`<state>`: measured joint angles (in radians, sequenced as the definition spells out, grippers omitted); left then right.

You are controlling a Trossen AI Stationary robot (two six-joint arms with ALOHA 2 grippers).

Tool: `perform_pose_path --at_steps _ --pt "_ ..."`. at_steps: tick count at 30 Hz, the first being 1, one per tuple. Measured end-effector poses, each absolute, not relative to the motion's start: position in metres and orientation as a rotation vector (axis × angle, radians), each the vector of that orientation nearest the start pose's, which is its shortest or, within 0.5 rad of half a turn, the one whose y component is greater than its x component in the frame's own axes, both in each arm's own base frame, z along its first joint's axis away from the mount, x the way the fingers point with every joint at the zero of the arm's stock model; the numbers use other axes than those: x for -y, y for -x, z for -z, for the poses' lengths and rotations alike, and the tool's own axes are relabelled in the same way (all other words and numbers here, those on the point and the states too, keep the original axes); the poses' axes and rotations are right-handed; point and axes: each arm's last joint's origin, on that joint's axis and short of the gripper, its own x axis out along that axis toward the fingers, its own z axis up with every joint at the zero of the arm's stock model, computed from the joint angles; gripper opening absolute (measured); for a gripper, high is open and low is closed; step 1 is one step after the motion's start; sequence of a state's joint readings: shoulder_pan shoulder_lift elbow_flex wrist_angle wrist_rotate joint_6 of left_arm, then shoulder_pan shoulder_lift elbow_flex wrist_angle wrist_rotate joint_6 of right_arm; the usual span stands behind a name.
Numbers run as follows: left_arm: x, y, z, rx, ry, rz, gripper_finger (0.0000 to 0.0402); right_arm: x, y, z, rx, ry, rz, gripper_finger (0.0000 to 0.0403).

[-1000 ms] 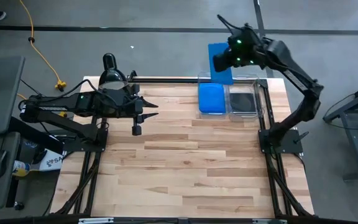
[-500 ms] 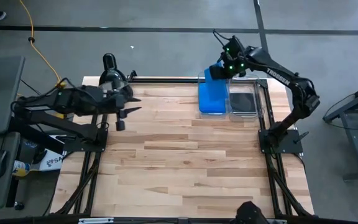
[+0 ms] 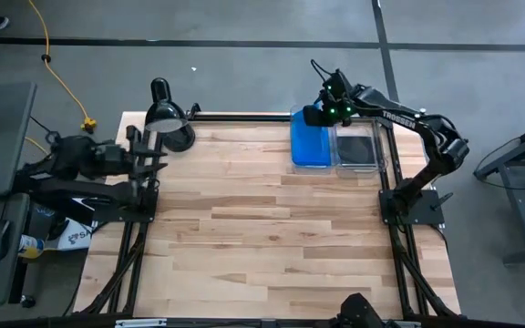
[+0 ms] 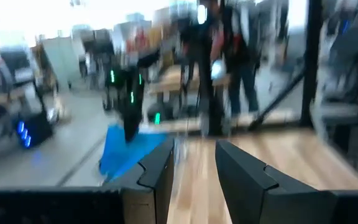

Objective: Pick & place jewel cases by type
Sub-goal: Put the blue CD case into the left transparent bin

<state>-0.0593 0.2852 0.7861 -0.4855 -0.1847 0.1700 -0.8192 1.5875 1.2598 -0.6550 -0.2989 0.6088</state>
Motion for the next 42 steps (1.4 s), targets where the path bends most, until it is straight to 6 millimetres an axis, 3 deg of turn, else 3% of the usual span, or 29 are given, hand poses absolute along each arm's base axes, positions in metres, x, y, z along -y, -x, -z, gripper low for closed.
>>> perform_pose_path --at_steps 6,15,17,32,37,42 --pt "-0.004 -0.017 -0.312 0.152 -0.102 -0.116 0.0117 0.232 -0.225 -0.236 -0.678 -1.161 0.721 0.0000" --pt "-0.001 -0.042 -0.278 -0.018 -0.073 -0.050 0.0117 0.225 -0.220 -0.201 -0.627 -1.249 0.683 0.0000" --pt "0.000 -0.047 -0.275 0.032 -0.055 -0.028 0.0117 0.224 -0.220 -0.197 -0.609 -1.264 0.678 0.0000" --pt "0.004 -0.085 -0.205 0.011 0.101 0.027 0.0117 0.225 -0.220 -0.195 -0.580 -1.275 0.682 0.0003" --pt "0.005 -0.091 -0.186 -0.010 0.137 0.027 0.0117 0.232 -0.217 -0.204 -0.534 -1.270 0.638 0.0037" --pt "0.005 -0.094 -0.174 -0.030 0.165 0.038 0.0117 0.233 -0.210 -0.226 -0.477 -1.217 0.613 0.0089"
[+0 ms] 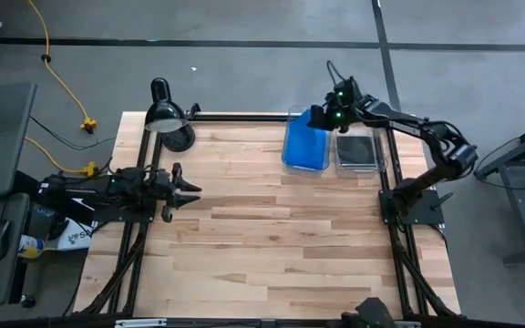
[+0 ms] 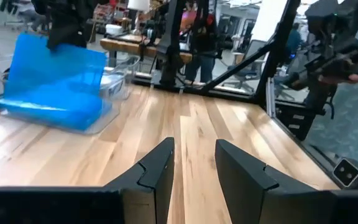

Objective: Pick & place jewel cases by type
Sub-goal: Put the blue CD case into the left transparent bin, then return to Home Position

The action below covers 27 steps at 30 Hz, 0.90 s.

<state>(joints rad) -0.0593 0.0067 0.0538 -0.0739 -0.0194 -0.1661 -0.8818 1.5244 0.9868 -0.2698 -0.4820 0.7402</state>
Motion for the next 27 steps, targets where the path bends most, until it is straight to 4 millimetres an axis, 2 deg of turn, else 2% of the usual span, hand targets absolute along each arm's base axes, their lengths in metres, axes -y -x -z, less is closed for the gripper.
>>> perform_pose_path --at_steps 6,10,13,17,22,27 --pt "0.005 -0.095 -0.175 -0.009 0.139 0.044 0.0117 0.225 -0.199 -0.251 -0.417 -1.157 0.648 0.0133" --pt "0.005 -0.095 -0.175 -0.012 0.135 0.043 0.0117 0.221 -0.195 -0.257 -0.414 -1.131 0.648 0.0144" --pt "0.005 -0.095 -0.175 -0.011 0.132 0.041 0.0117 0.216 -0.191 -0.275 -0.339 -1.068 0.606 0.0142" --pt "0.005 -0.095 -0.175 -0.012 0.124 0.041 0.0117 0.202 -0.181 -0.305 -0.229 -0.981 0.552 0.0102" --pt "0.004 -0.095 -0.175 -0.009 0.109 0.016 0.0117 0.164 -0.165 -0.341 -0.173 -0.830 0.446 0.0011" --pt "0.004 -0.095 -0.175 -0.006 0.109 0.002 0.0117 0.123 -0.142 -0.367 -0.115 -0.714 0.386 0.0005"
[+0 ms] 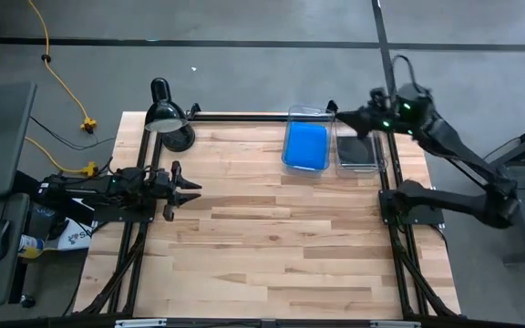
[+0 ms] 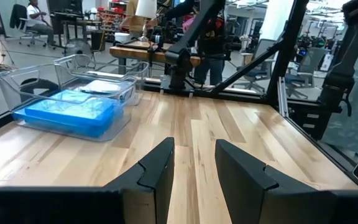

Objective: Pick & place jewel cases by type
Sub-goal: Return to Home Position

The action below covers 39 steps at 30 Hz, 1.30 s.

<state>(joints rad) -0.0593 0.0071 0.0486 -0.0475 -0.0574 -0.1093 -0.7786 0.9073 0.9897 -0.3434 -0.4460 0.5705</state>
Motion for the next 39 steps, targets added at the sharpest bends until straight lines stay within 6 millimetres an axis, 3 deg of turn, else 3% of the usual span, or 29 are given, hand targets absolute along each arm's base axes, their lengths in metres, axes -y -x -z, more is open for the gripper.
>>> perform_pose_path --at_steps 7,13,18,25,39 --pt "0.004 -0.095 -0.175 -0.004 0.109 -0.011 0.0117 0.063 -0.103 -0.385 -0.028 -0.545 0.339 0.0001" --pt "0.003 -0.095 -0.175 -0.002 0.109 -0.029 0.0117 0.038 -0.079 -0.362 0.138 -0.536 0.410 0.0000" --pt "0.003 -0.095 -0.175 -0.001 0.096 -0.040 0.0117 0.038 -0.097 -0.317 0.334 -0.534 0.357 0.0000" --pt "0.003 -0.095 -0.176 0.002 0.080 -0.041 0.0117 0.042 -0.132 -0.256 0.393 -0.542 0.283 0.0000" --pt "0.001 -0.095 -0.178 0.026 0.060 -0.108 0.0117 0.017 -0.167 -0.230 0.350 -0.507 0.217 0.0000"
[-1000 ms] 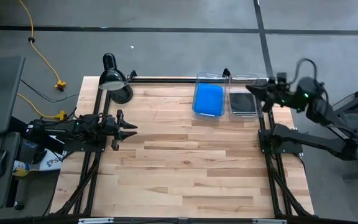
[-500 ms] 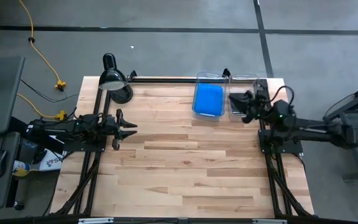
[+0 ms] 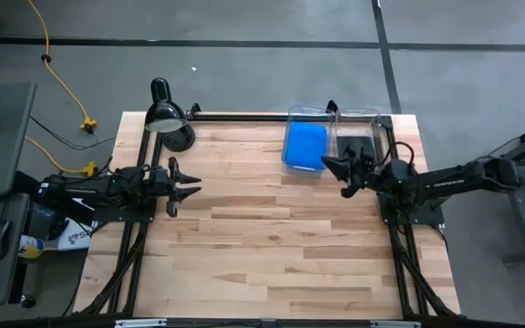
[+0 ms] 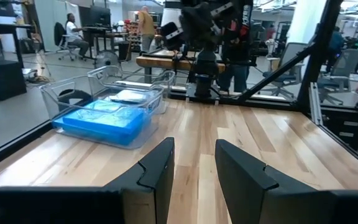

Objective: Pick & place jewel cases by type
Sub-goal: Return to Home Position

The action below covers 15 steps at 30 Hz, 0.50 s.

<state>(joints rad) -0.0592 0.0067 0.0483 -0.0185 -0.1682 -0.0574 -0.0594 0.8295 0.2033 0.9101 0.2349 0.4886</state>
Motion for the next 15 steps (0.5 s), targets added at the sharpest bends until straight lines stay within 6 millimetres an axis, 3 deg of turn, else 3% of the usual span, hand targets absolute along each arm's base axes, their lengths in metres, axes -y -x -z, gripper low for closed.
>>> perform_pose_path --at_steps 5,10,15 --pt "0.000 -0.095 -0.178 0.026 0.055 -0.134 0.0117 0.009 -0.161 -0.228 0.409 -0.458 0.208 0.0000" --pt "-0.001 -0.095 -0.178 0.026 0.036 -0.160 0.0117 0.009 -0.143 -0.210 0.463 -0.495 0.210 0.0000" --pt "-0.001 -0.094 -0.178 0.026 0.034 -0.174 0.0117 0.009 -0.132 -0.205 0.497 -0.506 0.203 0.0000"
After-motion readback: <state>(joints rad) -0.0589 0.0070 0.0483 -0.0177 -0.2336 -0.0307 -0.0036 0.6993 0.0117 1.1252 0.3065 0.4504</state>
